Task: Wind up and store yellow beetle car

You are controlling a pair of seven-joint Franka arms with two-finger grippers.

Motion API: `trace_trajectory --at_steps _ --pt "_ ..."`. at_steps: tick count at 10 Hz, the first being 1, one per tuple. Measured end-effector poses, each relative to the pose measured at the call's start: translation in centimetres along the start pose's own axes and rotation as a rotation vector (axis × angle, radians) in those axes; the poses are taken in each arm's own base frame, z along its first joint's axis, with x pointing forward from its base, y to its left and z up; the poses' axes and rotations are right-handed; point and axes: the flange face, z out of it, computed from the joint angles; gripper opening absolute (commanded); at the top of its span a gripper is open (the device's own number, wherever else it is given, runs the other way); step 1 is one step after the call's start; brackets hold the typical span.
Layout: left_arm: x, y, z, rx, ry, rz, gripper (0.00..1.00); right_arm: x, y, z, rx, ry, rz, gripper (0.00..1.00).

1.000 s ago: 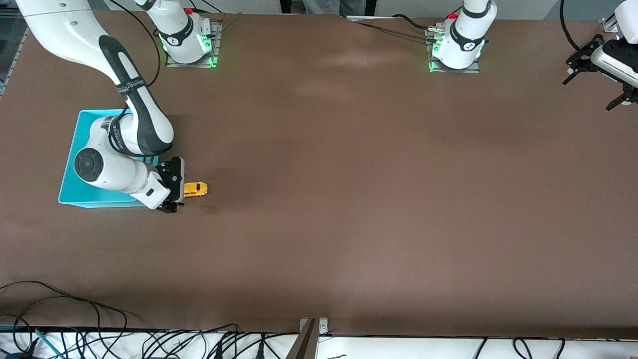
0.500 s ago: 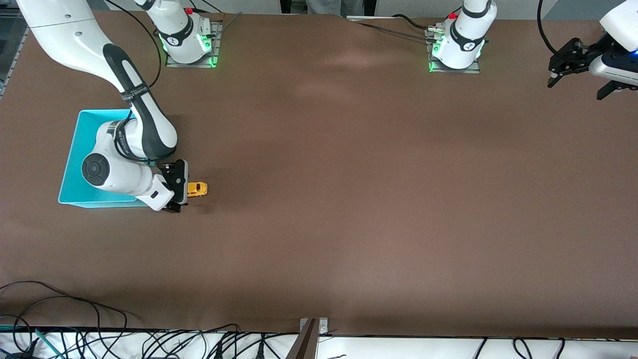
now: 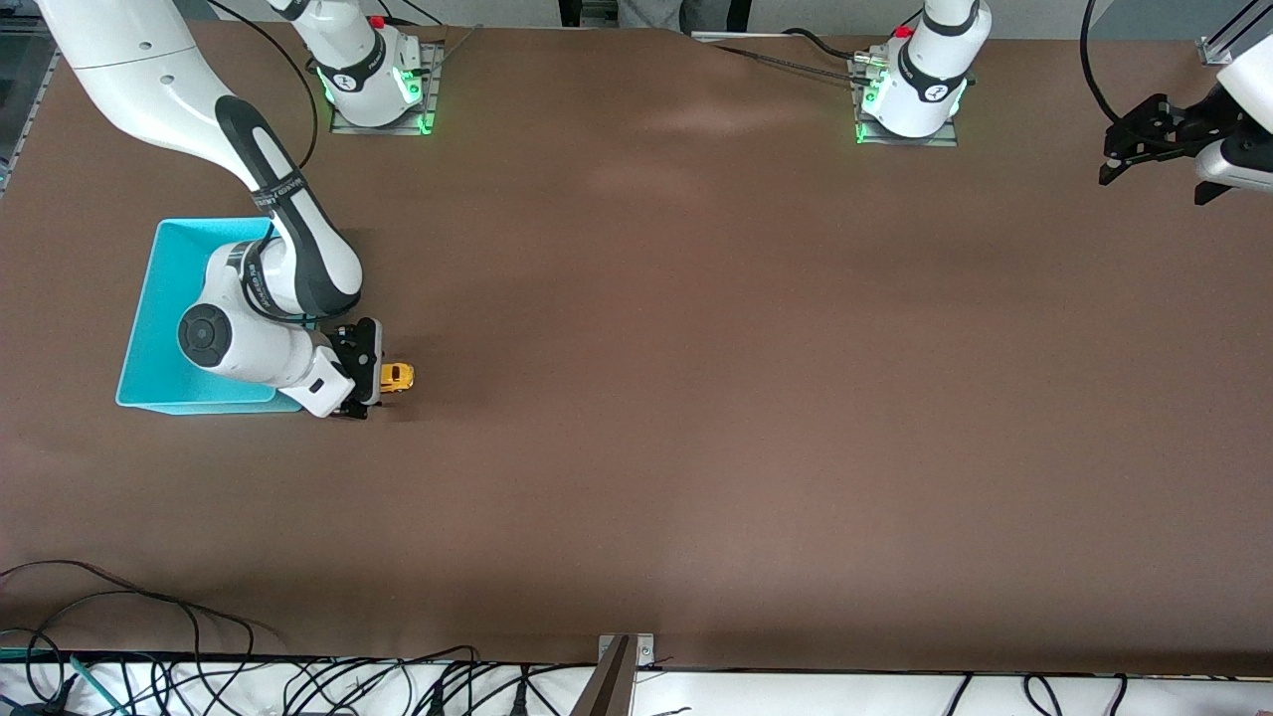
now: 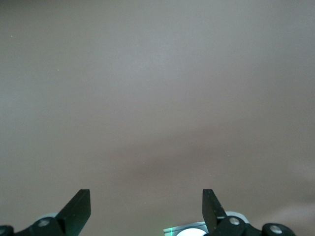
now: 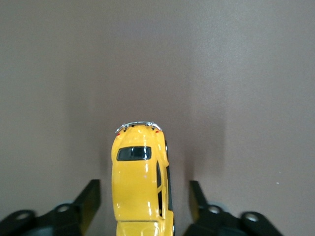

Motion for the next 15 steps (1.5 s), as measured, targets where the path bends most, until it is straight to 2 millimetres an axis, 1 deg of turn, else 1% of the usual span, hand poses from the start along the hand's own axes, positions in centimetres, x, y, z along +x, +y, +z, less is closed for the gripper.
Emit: trace_trajectory --at_steps 2,3,4,5,6,7,8,9,10,11,12,13,14,15 --pt "0.2 0.3 0.1 -0.002 -0.003 0.005 1.0 0.0 0.1 -0.2 -0.006 0.0 -0.008 0.0" --pt "0.2 0.5 0.2 -0.011 -0.003 0.008 1.0 0.1 0.2 -0.8 -0.016 -0.001 -0.009 0.0" --pt "0.4 0.7 0.4 -0.027 -0.004 0.01 1.0 0.3 0.4 -2.2 -0.034 -0.002 -0.005 0.0" --pt "0.6 1.0 0.6 -0.032 -0.007 0.0 1.0 0.5 0.4 -4.5 -0.041 -0.006 0.013 0.0" --pt "0.8 1.1 0.7 -0.033 -0.009 -0.021 1.0 0.7 0.2 -7.7 -0.031 -0.012 0.049 0.0" --pt "0.8 1.2 0.7 -0.033 -0.01 -0.036 1.0 0.4 -0.3 -11.4 -0.036 -0.021 0.087 0.0" --pt "0.9 1.3 0.7 -0.033 -0.009 -0.041 1.0 -0.6 -0.9 -14.7 -0.047 -0.031 0.128 0.0" --pt "0.9 1.3 0.7 -0.033 -0.009 -0.044 1.0 -2.6 -1.7 -17.0 -0.037 -0.043 0.188 0.0" --pt "0.9 1.2 0.7 -0.033 -0.01 -0.046 1.0 -5.3 -2.4 -18.3 -0.027 -0.052 0.251 0.0" --pt "1.0 1.1 0.8 -0.034 -0.011 -0.048 1.0 -8.5 -2.9 -18.4 -0.02 -0.059 0.306 0.0" --pt "1.0 1.0 0.9 -0.034 -0.013 -0.051 1.0 -11.6 -3.5 -17.9 -0.007 -0.067 0.361 0.0" --pt "1.1 0.9 1.0 -0.035 -0.016 -0.054 1.0 -14.5 -4.4 -16.9 0.016 -0.074 0.409 0.0" --pt "1.1 0.7 1.2 -0.036 -0.019 -0.056 1.0 -16.5 -5.4 -15.6 0.041 -0.077 0.434 0.0" --pt "1.2 0.8 1.2 -0.036 -0.02 -0.054 1.0 -18.0 -6.2 -14.3 0.052 -0.081 0.436 0.0"
